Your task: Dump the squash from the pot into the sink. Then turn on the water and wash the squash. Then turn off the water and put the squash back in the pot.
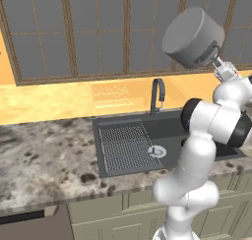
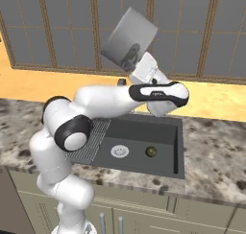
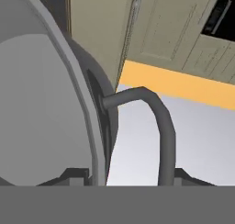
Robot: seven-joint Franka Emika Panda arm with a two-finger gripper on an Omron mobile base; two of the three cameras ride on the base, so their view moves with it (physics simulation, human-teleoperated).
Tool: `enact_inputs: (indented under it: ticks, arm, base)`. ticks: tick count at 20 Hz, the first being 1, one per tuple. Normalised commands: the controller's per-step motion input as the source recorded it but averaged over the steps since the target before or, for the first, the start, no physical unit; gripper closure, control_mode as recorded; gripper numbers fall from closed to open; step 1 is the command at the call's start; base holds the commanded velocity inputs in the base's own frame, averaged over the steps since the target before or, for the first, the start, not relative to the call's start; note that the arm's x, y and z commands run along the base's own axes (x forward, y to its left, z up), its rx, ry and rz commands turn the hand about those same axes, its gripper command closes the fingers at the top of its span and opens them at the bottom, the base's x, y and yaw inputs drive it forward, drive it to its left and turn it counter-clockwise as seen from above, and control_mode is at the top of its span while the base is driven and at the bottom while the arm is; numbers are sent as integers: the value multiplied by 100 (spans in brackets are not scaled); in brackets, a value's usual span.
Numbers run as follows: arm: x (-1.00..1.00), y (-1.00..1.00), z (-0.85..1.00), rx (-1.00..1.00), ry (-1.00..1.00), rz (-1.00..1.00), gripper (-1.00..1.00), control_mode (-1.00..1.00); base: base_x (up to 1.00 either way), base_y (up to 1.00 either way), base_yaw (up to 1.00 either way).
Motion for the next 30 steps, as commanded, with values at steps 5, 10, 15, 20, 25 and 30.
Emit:
enact_inputs:
  ticks: [5,10,15,20,25,30]
  arm:
    - [-62,96,22,-36,-2,20,100,-100]
    - [-73,100,0,-48,-2,34,100,-100]
    - [-83,100,0,-52,-14,34,100,-100]
    - [-74,100,-3,-53,-14,30,100,-100]
    - [-18,100,-25,-50,-11,25,100,-100]
    - [0,94,-47,-50,-12,13,100,-100]
  base:
    - [0,0,0]
    - [0,0,0]
    - [0,0,0]
    - [0,0,0]
    - [0,0,0]
    - [0,0,0]
